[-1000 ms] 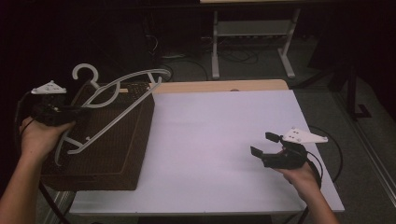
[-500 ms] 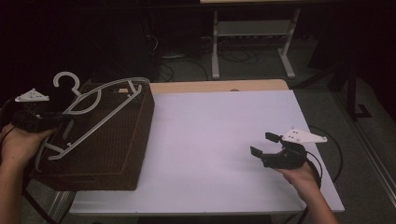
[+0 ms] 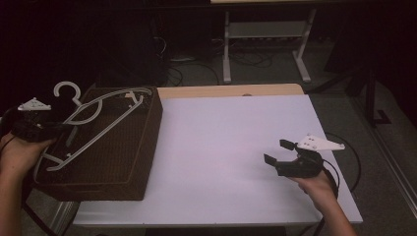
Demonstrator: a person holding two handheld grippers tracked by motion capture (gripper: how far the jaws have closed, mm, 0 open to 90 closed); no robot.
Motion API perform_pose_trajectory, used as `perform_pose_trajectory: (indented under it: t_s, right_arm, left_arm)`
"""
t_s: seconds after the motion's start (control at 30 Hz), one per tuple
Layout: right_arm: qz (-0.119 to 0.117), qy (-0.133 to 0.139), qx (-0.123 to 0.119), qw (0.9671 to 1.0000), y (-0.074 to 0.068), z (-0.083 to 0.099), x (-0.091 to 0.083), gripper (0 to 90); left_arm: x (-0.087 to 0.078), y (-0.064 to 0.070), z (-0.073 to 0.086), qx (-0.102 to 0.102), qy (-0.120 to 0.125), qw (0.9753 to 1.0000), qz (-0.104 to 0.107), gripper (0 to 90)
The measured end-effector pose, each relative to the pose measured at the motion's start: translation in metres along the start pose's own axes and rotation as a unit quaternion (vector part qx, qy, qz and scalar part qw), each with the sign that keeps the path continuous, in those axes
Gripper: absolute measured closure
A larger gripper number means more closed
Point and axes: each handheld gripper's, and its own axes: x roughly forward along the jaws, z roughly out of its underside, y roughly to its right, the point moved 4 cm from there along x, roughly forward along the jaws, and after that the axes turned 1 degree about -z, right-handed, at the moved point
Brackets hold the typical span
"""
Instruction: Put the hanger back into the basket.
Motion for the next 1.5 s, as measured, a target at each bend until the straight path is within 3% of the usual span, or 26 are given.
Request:
perform_pose_trajectory:
  t_s: [0.33, 0.4, 0.6, 0.83, 0.93, 0.97, 1.1, 1.23, 1.43, 1.5]
  right_arm:
    - [0.002, 0.001, -0.002, 1.0000, 0.001, 0.000, -0.001, 17.4]
    - [0.001, 0.001, 0.000, 1.0000, 0.001, 0.000, -0.002, 17.4]
    - [0.001, 0.002, 0.000, 1.0000, 0.001, -0.001, -0.002, 17.4]
    - [0.001, 0.004, -0.001, 1.0000, 0.001, -0.002, -0.002, 17.5]
    - [0.001, 0.007, -0.001, 1.0000, 0.001, -0.003, -0.003, 17.4]
    - [0.001, 0.007, -0.001, 1.0000, 0.001, -0.003, -0.003, 17.4]
    - [0.001, 0.010, -0.003, 0.9999, 0.001, -0.004, -0.006, 17.3]
    - [-0.002, 0.014, -0.001, 0.9999, 0.001, -0.007, -0.006, 17.0]
    - [-0.005, 0.022, -0.004, 0.9997, -0.002, -0.013, -0.008, 16.2]
    - [-0.006, 0.024, -0.004, 0.9997, -0.004, -0.015, -0.009, 15.7]
  left_arm:
    - [0.021, 0.002, 0.006, 0.004, -0.016, 0.9999, -0.001, 81.2]
    - [0.021, 0.001, 0.005, -0.011, -0.003, 0.9999, 0.003, 60.0]
    - [0.016, 0.003, 0.002, -0.016, 0.020, 0.9997, 0.006, 45.1]
    - [0.008, 0.012, -0.006, -0.039, 0.056, 0.9970, 0.035, 31.3]
    - [0.004, 0.022, -0.012, -0.053, 0.079, 0.9939, 0.057, 27.3]
    - [0.004, 0.022, -0.012, -0.053, 0.079, 0.9939, 0.057, 26.4]
    - [0.000, 0.039, -0.020, -0.066, 0.108, 0.9890, 0.077, 23.1]
    - [-0.002, 0.050, -0.025, -0.065, 0.118, 0.9869, 0.088, 18.6]
    - [-0.007, 0.076, -0.035, -0.062, 0.153, 0.9807, 0.104, 12.6]
    - [-0.008, 0.082, -0.038, -0.058, 0.157, 0.9797, 0.111, 9.6]
